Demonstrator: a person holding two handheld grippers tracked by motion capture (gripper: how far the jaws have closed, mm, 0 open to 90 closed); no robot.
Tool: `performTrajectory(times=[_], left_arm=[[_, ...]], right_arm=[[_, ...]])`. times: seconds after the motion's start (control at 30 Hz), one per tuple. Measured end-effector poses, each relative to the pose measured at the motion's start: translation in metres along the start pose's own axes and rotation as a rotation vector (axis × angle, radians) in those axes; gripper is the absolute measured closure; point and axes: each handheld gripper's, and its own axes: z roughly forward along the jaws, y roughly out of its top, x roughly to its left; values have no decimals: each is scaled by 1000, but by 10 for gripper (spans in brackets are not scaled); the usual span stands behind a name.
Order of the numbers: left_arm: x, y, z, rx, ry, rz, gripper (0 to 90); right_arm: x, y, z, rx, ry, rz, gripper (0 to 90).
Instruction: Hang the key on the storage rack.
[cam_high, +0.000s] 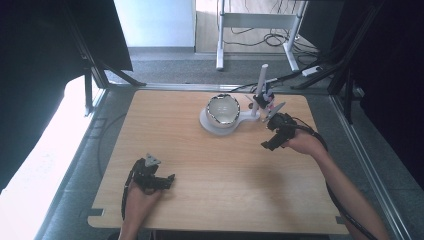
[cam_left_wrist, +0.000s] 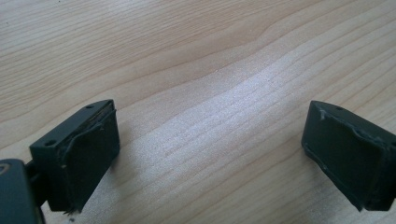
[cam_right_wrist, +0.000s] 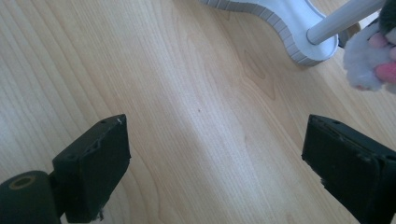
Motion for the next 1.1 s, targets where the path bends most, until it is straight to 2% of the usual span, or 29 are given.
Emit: performTrajectory(times=[0.5, 0.77, 1.1], left_arm=[[0, 0, 0, 0, 0, 0, 43], [0, 0, 0, 0, 1, 3, 43], [0, 0, 0, -2, 0, -3, 43]], right_arm=[[19, -18, -12, -25, 10, -2, 87], [29, -35, -18, -37, 11, 7, 78], [42, -59, -28, -64, -17, 28, 60]])
